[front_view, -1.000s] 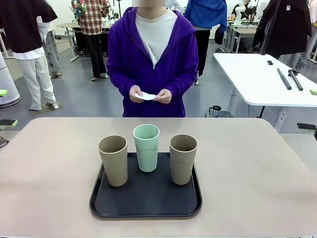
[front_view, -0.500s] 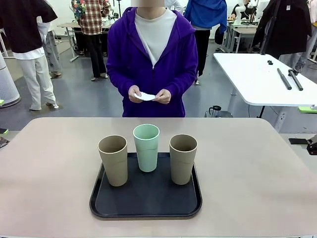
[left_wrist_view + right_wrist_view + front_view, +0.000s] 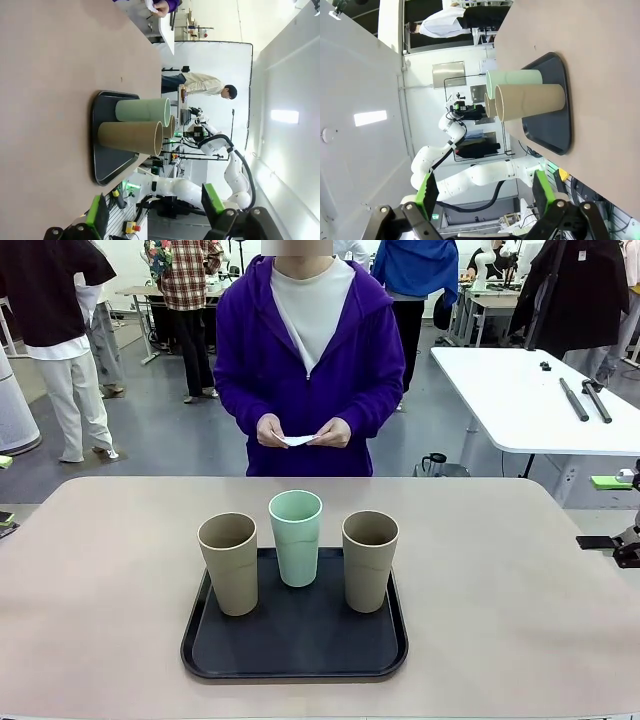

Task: Place coasters on the table and set cups on them.
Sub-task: Pick up one Reusable plastic cup and place it on a coaster set by the human.

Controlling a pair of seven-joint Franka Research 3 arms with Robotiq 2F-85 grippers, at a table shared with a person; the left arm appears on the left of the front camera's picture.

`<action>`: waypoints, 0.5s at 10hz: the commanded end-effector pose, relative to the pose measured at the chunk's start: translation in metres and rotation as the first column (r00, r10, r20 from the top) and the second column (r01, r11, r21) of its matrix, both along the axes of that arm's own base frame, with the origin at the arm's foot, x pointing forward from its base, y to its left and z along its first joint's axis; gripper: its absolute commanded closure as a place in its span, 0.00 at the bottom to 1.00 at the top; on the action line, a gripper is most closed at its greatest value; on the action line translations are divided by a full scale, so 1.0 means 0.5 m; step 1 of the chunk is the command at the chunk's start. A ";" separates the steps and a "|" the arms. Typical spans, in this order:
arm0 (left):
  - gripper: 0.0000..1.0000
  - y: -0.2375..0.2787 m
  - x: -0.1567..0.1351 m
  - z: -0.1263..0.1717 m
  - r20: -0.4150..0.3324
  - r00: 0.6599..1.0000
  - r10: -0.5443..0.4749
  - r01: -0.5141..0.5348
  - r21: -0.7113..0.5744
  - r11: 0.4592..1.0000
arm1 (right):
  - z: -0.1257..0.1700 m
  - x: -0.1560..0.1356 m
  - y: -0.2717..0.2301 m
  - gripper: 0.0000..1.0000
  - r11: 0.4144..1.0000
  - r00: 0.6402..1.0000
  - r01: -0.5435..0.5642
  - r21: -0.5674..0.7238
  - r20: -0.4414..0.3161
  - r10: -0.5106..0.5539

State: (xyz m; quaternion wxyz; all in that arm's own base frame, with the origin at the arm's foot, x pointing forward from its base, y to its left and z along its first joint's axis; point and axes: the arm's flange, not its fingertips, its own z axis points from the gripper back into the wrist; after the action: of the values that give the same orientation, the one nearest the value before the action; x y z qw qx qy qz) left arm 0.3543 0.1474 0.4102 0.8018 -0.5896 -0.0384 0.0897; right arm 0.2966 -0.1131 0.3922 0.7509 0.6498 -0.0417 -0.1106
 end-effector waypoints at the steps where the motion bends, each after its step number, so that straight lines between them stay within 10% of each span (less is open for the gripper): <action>1: 0.00 -0.003 -0.004 0.005 0.007 1.000 0.001 -0.001 -0.015 1.000 | -0.001 0.000 -0.003 0.00 1.000 1.000 0.010 0.002 -0.017 -0.010; 5: 0.00 -0.003 -0.004 0.005 0.007 1.000 0.001 -0.001 -0.015 1.000 | -0.001 0.000 -0.003 0.00 1.000 1.000 0.010 0.002 -0.017 -0.010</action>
State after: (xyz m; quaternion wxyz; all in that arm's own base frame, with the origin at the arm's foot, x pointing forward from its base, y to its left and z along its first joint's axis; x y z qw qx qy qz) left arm 0.3542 0.1471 0.4104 0.8013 -0.5904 -0.0380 0.0892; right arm 0.2963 -0.1142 0.3920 0.7506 0.6497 -0.0421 -0.1130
